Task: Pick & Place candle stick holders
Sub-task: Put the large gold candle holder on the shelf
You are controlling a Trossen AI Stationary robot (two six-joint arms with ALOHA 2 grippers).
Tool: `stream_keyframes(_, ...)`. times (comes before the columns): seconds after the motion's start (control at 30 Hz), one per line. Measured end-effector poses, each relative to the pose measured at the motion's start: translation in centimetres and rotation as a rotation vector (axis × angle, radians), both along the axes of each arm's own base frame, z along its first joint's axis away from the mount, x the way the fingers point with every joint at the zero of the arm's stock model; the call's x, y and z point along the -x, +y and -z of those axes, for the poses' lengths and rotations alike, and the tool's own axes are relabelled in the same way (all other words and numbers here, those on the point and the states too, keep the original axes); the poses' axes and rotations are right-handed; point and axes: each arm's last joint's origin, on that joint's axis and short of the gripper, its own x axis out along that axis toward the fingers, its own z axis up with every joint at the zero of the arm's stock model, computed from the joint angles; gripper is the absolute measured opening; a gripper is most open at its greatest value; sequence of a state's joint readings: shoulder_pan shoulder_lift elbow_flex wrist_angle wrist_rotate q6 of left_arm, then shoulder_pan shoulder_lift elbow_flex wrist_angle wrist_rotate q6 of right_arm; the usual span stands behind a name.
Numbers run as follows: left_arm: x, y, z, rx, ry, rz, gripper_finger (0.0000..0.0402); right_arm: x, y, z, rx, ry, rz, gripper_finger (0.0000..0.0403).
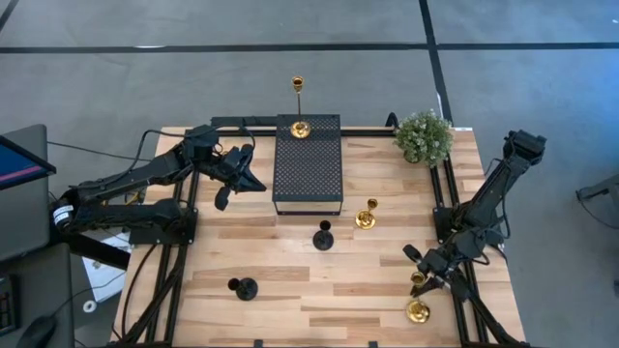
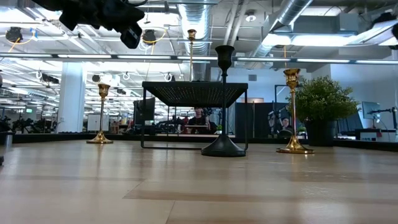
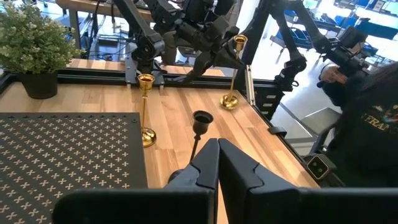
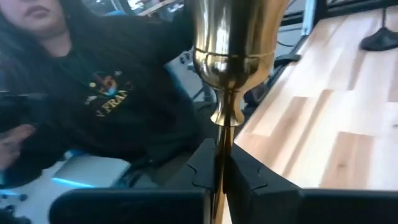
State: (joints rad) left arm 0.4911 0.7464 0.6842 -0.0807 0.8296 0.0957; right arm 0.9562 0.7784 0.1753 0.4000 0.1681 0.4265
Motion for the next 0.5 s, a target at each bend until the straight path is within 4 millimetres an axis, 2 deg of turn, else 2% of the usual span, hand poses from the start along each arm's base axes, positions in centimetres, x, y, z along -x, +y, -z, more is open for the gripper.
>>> stream_keyframes(0.27, 0.0, 0.2, -0.2, -0.021, -0.007, -0.113, 0.0005, -0.3, -0.8, -0.6, 0.011, -0.071, 0.132, 0.0008)
stream_keyframes(0.5, 1.3, -0.4, -1.1, -0.054, -0.074, -0.130, 0.0005, -1.0, -2.0, -0.7, 0.031, -0.068, 0.327, 0.0005)
